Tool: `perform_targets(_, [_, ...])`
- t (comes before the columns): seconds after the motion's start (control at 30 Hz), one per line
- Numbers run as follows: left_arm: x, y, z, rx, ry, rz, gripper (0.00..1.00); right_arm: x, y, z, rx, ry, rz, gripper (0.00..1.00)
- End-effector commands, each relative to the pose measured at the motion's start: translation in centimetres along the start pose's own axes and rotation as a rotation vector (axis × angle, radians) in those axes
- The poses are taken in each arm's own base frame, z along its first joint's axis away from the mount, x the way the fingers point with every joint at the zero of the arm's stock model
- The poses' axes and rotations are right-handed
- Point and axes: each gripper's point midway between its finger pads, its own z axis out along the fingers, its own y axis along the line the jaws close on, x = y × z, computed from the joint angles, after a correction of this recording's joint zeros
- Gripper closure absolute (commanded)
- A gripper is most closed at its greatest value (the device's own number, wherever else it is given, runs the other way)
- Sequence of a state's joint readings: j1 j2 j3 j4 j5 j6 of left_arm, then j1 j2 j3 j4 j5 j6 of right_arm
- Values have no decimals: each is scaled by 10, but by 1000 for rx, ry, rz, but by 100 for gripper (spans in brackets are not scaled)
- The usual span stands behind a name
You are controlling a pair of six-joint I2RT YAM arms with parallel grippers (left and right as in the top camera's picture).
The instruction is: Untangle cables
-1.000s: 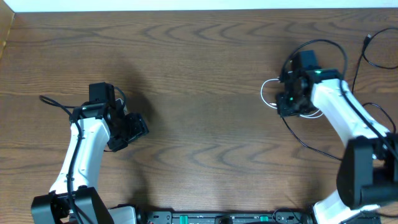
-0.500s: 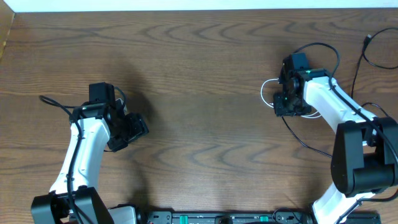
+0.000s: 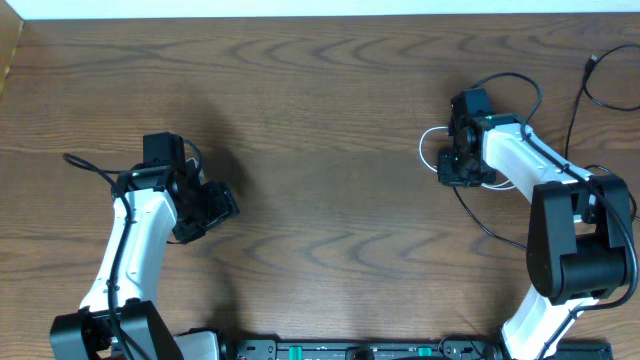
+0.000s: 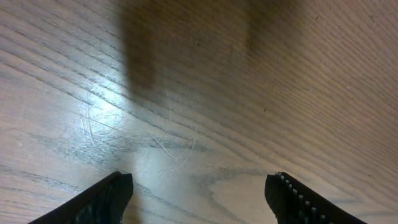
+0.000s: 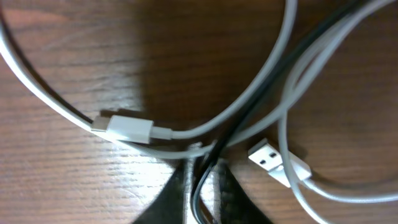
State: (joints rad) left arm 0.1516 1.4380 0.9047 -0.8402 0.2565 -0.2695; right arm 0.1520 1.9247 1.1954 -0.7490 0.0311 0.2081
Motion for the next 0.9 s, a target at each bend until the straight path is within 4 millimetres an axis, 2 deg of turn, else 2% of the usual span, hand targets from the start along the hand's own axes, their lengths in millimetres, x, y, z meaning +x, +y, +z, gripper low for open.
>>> perform_targets(0.0, [2,3,1,-6,6,-11,26,13,5,15,-18,60,21,99])
perform_targets(0.2, [2,3,1,-6,5,-11,26,18,43,7,-245,91,-59,99])
perform_targets(0.3, [2,3,1,-6,5,-11,26,16,62,-11,-367,70,-123,99])
perform_targets(0.4, [2,3,1,-6,5,-11,26,4,68,-42,-433,5,-155,99])
perform_targets(0.57, [2,3,1,-6,5,-11,26,-22,61,-108,-442,-177,-178,99])
perform_targets(0.67, [1,2,1,-5,3,-10,26,-35,49,-151,-427,-318,-184,99])
perform_targets(0.77, [1,2,1,-5,3,-10,26,-43,22,-183,-336,-436,-150,99])
perform_targets(0.87, [1,2,1,-5,3,-10,26,-46,-16,-201,-189,-511,-80,99])
